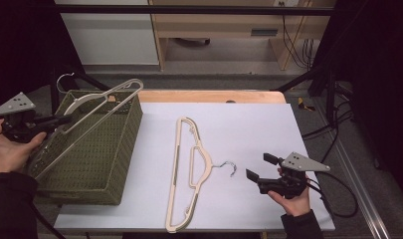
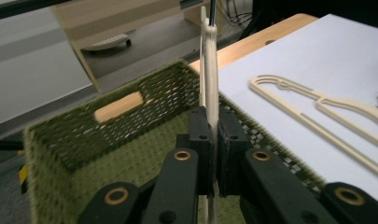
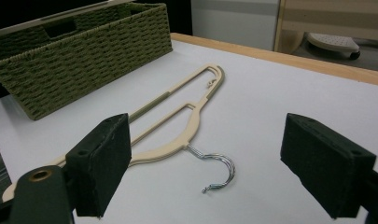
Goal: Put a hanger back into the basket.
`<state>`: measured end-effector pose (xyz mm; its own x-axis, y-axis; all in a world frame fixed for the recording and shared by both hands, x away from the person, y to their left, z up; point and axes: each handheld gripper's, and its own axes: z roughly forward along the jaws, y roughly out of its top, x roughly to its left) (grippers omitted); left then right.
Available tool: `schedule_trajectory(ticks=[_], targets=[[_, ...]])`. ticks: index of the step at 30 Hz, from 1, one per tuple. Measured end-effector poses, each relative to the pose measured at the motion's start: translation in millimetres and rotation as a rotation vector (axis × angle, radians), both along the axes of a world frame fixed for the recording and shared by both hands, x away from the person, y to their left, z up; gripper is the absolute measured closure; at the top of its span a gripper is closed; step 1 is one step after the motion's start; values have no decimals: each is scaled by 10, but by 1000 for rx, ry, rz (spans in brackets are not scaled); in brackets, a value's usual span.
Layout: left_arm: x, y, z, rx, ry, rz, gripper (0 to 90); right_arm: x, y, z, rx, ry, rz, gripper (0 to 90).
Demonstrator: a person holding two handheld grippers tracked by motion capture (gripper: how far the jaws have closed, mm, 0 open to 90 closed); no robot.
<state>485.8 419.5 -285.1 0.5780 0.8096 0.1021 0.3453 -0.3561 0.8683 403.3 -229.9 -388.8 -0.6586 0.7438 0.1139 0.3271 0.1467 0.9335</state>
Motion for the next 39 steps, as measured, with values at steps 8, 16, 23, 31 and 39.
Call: schedule_trajectory(ticks=[8, 16, 23, 31, 39], targets=[[47, 164, -181, 25, 31, 25, 861, 8, 11, -8, -4, 6, 0, 167], [26, -31, -474, 91, 67, 38, 859, 10, 23, -16, -6, 12, 8, 167], [6, -201, -787, 152, 102, 62, 849, 11, 31, -22, -8, 12, 9, 166], [-34, -274, -867, 118, 158, 29, 798, 13, 54, -35, -10, 19, 15, 166], [-23, -360, -1011, 196, 241, 23, 751, 17, 84, -51, -11, 26, 20, 165]])
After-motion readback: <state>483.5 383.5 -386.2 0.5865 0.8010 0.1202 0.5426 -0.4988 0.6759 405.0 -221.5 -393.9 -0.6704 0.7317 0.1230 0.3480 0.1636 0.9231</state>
